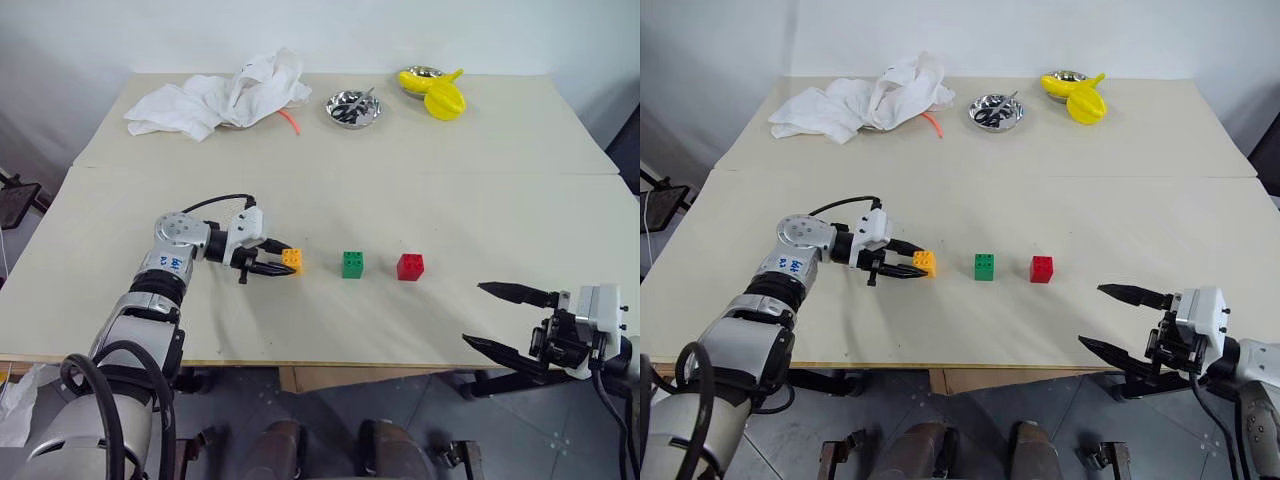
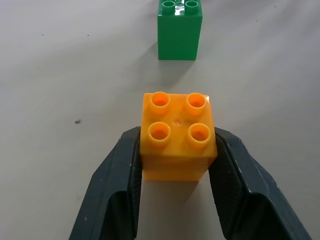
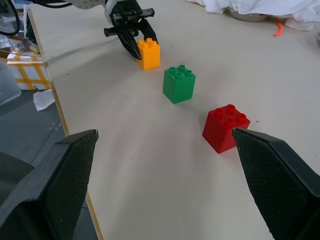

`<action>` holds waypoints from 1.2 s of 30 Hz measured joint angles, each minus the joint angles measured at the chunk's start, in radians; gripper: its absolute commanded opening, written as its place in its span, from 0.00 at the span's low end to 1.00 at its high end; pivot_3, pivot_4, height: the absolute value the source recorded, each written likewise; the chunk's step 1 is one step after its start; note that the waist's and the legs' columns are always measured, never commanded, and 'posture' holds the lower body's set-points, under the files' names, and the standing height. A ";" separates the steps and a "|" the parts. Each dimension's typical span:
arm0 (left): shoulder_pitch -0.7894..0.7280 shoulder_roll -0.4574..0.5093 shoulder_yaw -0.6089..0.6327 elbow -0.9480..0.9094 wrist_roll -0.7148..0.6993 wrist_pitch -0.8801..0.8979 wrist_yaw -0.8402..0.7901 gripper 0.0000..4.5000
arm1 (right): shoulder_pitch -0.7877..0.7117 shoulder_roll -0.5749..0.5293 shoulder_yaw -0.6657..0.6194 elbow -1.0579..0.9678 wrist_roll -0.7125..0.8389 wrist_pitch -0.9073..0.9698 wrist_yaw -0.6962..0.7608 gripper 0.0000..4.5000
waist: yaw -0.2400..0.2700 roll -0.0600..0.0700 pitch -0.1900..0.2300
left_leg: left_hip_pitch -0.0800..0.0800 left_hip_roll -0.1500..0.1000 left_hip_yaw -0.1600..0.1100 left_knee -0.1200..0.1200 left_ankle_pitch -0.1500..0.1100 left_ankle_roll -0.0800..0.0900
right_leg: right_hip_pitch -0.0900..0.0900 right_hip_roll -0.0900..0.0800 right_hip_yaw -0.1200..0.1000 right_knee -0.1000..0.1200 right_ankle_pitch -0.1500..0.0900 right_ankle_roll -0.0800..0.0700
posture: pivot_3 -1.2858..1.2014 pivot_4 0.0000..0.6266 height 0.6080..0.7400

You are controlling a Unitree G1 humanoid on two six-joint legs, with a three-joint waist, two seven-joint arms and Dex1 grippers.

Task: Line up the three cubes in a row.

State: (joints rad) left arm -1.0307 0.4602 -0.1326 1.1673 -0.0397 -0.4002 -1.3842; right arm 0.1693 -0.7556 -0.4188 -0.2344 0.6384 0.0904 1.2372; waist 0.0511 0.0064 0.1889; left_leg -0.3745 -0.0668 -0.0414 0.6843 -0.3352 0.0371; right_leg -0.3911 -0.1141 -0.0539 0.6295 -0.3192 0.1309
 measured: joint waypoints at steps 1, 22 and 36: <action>-0.008 -0.001 0.000 0.012 0.004 -0.001 -0.002 0.33 | 0.001 0.000 0.000 -0.001 0.000 0.000 -0.005 1.00 | 0.000 0.000 0.000 | 0.000 0.000 0.000 0.000 0.000 0.000 | 0.000 0.000 0.000 0.000 0.000 0.000 | 0.52 0.24 1.00; 0.048 0.120 0.130 -0.067 -0.050 -0.014 -0.091 0.95 | -0.009 0.014 0.010 -0.009 -0.002 -0.005 -0.027 1.00 | -0.026 -0.001 0.001 | -0.001 0.000 0.000 -0.001 0.000 0.000 | -0.001 0.000 0.000 0.005 0.000 0.000 | 0.52 0.24 1.00; 0.867 0.345 0.425 -0.888 -0.303 0.276 0.051 0.95 | -0.180 -0.067 0.027 0.364 -0.067 -0.124 0.170 1.00 | -0.037 0.000 0.000 | 0.000 0.004 -0.005 -0.002 -0.001 -0.002 | 0.001 -0.004 0.008 -0.003 -0.001 -0.002 | 0.52 0.24 1.00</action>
State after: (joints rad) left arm -0.1639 0.8053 0.2925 0.2788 -0.3422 -0.1246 -1.3336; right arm -0.0102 -0.8224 -0.3921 0.1298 0.5710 -0.0334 1.4070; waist 0.0143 0.0061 0.1893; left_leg -0.3746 -0.0626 -0.0463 0.6824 -0.3367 0.0353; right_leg -0.3903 -0.1180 -0.0459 0.6263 -0.3202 0.1288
